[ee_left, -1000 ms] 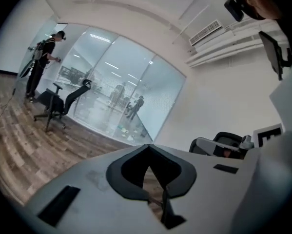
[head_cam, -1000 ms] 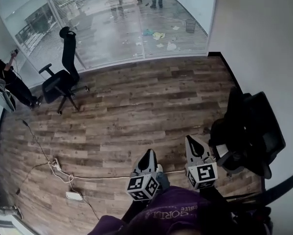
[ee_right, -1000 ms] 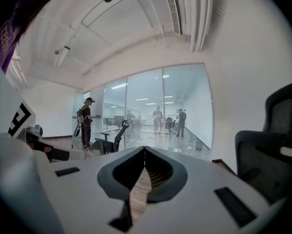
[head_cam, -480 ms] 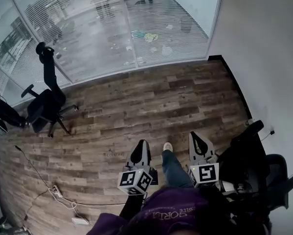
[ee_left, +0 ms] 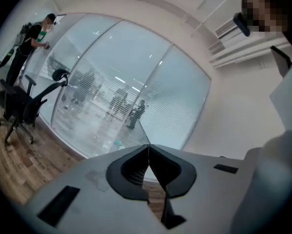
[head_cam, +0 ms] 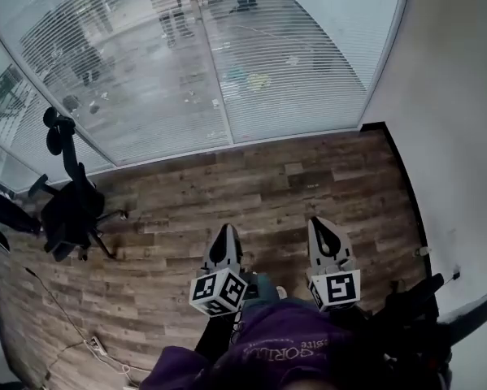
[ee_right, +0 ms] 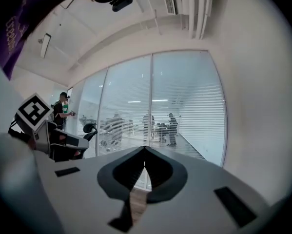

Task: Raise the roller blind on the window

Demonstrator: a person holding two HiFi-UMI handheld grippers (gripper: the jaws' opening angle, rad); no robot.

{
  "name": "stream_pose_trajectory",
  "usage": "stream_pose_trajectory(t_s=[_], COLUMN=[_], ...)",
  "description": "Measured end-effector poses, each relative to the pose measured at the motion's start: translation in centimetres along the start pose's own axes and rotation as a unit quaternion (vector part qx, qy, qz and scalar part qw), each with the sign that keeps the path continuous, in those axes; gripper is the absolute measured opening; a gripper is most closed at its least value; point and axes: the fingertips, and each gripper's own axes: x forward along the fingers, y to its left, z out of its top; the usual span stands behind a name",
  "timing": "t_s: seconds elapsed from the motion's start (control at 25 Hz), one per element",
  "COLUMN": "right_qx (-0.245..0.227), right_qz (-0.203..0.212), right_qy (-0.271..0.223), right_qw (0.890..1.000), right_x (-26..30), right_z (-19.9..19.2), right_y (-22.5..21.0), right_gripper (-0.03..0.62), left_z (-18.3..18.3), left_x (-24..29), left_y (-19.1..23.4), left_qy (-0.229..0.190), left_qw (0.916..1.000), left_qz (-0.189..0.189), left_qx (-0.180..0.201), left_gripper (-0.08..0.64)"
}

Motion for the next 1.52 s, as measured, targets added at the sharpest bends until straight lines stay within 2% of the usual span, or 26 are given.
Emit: stream_pose_trajectory(t_s=[0.08, 0.16, 0.24, 0.32, 0.48, 0.6, 0.68, 0.76, 0.92, 1.0, 1.08, 1.2, 1.4, 1.52], right_qx=[-0.001, 0.002, 0.001, 0.0, -0.005, 0.003, 0.007, 0.014, 0.018, 0.017, 0.01, -0.002, 0.003, 0.011], right_qz=[0.0, -0.008, -0.02, -0.031, -0.04, -0.045, -0.038, -0.026, -0.006, 0.006, 0.019, 0.034, 0.055, 0.066], right_qy=[-0.002, -0.002, -0.003, 0.004, -0.008, -0.005, 0.006, 0.013, 0.006, 0.002, -0.005, -0.005, -0.014, -0.018], right_qw=[1.0, 1.0, 1.0, 0.999, 0.999, 0.999, 0.999, 0.999, 1.0, 1.0, 1.0, 0.999, 0.998, 0.998], right_x=[4.8, 9.9, 15.3, 20.9, 30.2, 35.3, 38.2, 41.2, 47.9, 51.3, 54.3, 58.0, 62.3, 63.8], right_z=[0.1, 0.0, 0.0, 0.6, 3.5, 3.7, 3.1, 2.4, 2.0, 2.8, 4.3, 5.5, 6.6, 7.1], right_y=[-1.9, -4.1, -6.4, -8.9, -12.6, -15.4, -16.8, -18.2, -22.8, -25.5, -28.0, -30.5, -31.3, -31.2], right_gripper=[-0.002, -0.002, -0.002, -0.002, -0.002, -0.002, -0.002, -0.002, -0.002, -0.002, -0.002, -0.002, -0.002, -0.002], left_z=[0.6, 1.8, 3.9, 6.7, 13.0, 17.2, 19.6, 21.9, 25.6, 27.1, 28.4, 30.0, 32.0, 32.9], left_x=[5.4, 11.1, 17.1, 23.2, 35.2, 44.0, 49.2, 53.9, 62.9, 66.7, 69.8, 72.8, 76.1, 77.0], left_y=[1.6, 2.3, 3.1, 4.2, 5.2, 4.9, 5.1, 5.8, 6.7, 8.1, 10.0, 13.0, 15.2, 14.8], left_qy=[0.01, 0.02, 0.021, 0.015, -0.004, -0.03, -0.055, -0.08, -0.125, -0.127, -0.112, -0.087, -0.041, -0.026], left_qw=[0.9997, 0.999, 0.9977, 0.9977, 0.9975, 0.9966, 0.9962, 0.994, 0.9802, 0.9737, 0.9667, 0.9475, 0.9235, 0.9034], left_qz=[0.001, -0.028, -0.051, -0.054, -0.07, -0.077, -0.064, -0.037, -0.004, 0.027, 0.069, 0.122, 0.14, 0.143], left_qx=[-0.021, -0.03, -0.038, -0.039, -0.007, 0.0, 0.021, 0.065, 0.154, 0.188, 0.22, 0.282, 0.355, 0.404], left_gripper=[0.002, 0.002, 0.002, 0.002, 0.002, 0.002, 0.002, 0.017, 0.089, 0.094, 0.114, 0.115, 0.116, 0.115])
